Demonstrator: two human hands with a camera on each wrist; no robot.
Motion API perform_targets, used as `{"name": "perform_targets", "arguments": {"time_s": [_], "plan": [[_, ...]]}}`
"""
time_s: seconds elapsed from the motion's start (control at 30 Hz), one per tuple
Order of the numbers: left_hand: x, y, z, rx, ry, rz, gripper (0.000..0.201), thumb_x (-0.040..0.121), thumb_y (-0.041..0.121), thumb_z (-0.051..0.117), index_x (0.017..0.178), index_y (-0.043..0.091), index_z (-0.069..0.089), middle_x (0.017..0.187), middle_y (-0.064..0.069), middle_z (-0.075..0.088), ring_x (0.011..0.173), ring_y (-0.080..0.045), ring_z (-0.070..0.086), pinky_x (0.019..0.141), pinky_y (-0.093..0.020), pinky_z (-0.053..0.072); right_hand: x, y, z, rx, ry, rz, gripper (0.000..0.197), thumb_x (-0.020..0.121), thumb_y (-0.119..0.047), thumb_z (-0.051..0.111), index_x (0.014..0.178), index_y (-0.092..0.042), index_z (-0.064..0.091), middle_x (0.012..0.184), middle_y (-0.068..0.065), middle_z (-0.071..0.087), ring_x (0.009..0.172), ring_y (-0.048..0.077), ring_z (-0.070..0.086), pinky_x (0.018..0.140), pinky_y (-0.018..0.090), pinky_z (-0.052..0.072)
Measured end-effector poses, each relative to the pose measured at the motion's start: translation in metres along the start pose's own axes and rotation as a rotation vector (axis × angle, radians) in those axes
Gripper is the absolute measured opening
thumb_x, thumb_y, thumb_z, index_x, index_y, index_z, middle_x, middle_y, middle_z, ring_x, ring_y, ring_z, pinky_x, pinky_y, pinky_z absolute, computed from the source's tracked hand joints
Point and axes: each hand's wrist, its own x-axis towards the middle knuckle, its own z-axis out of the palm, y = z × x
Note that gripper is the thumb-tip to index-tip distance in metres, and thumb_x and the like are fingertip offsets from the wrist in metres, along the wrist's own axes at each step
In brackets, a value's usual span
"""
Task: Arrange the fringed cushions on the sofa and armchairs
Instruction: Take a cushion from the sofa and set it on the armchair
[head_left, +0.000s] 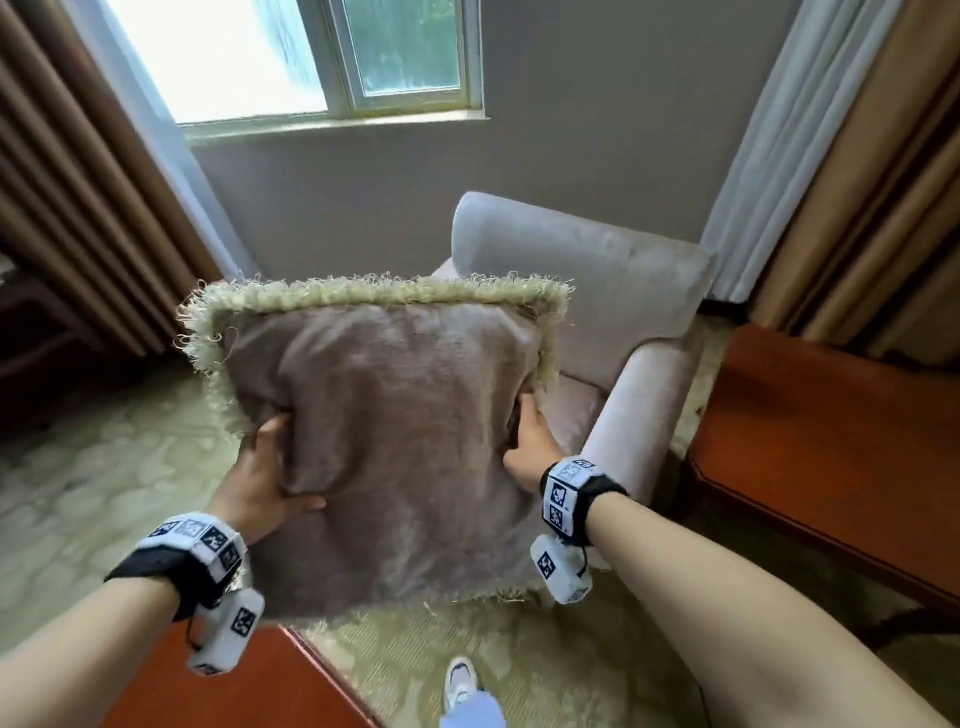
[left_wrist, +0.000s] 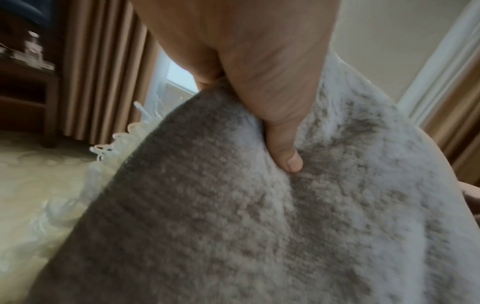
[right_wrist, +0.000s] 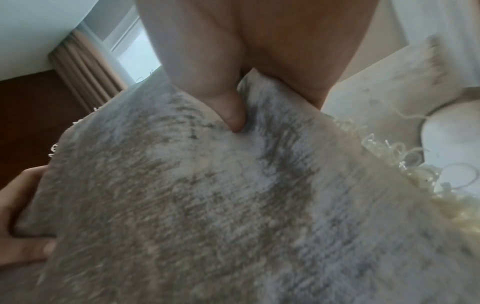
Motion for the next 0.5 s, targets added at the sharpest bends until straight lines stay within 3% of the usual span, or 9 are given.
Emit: {"name": "perform_targets", "arguments": {"time_s": [0.07, 0.13, 0.27, 0.4, 0.5], "plan": [[0.016, -0.022, -0.006, -0.036, -0.005, 0.038, 0.119, 0.037, 0.039, 0.09, 0.136, 0.039, 0.024, 0.129, -0.019, 0.05, 0.118, -0.03, 0.049, 0.096, -0.037, 0.039, 0.031, -0.016, 0.011, -0.072, -0.042, -0.027, 0.09, 0.082, -0.005, 0.051, 0.153, -0.024, 0.0, 0.158, 0.009, 0.018, 0.139, 0.034, 0.033, 0.11, 0.039, 0.034], [0.032, -0.047, -0.009, -0.092, -0.006, 0.039, 0.117, 0.037, 0.037, 0.088, 0.132, 0.046, 0.019, 0.126, -0.014, 0.05, 0.117, -0.024, 0.047, 0.096, -0.036, 0.038, 0.061, -0.034, 0.024, -0.085, -0.082, -0.046, 0.089, 0.083, -0.005, 0.051, 0.154, -0.022, -0.002, 0.159, 0.011, 0.014, 0.142, 0.033, 0.028, 0.112, 0.038, 0.031], [0.079, -0.101, -0.014, -0.129, -0.065, -0.001, 0.123, 0.037, 0.049, 0.084, 0.141, 0.035, 0.019, 0.127, -0.02, 0.049, 0.12, -0.035, 0.048, 0.099, -0.047, 0.04, 0.117, -0.063, 0.044, -0.101, -0.141, -0.112, 0.086, 0.083, -0.007, 0.055, 0.151, -0.024, 0.006, 0.15, 0.015, 0.03, 0.131, 0.036, 0.041, 0.105, 0.04, 0.039], [0.144, -0.118, -0.012, -0.083, -0.065, -0.03, 0.126, 0.035, 0.046, 0.086, 0.138, 0.047, 0.013, 0.125, -0.024, 0.048, 0.116, -0.033, 0.048, 0.097, -0.046, 0.04, 0.172, -0.082, 0.042, -0.102, -0.127, -0.096, 0.084, 0.083, -0.006, 0.055, 0.151, -0.023, 0.008, 0.147, 0.016, 0.033, 0.13, 0.037, 0.042, 0.105, 0.041, 0.04], [0.195, -0.124, -0.001, -0.032, -0.089, -0.051, 0.133, 0.038, 0.032, 0.097, 0.143, 0.028, 0.016, 0.128, -0.027, 0.047, 0.119, -0.041, 0.048, 0.099, -0.047, 0.042, 0.214, -0.086, 0.029, -0.09, -0.1, -0.056, 0.086, 0.084, -0.005, 0.053, 0.152, -0.02, 0.003, 0.153, 0.014, 0.026, 0.135, 0.036, 0.037, 0.107, 0.038, 0.035]]}}
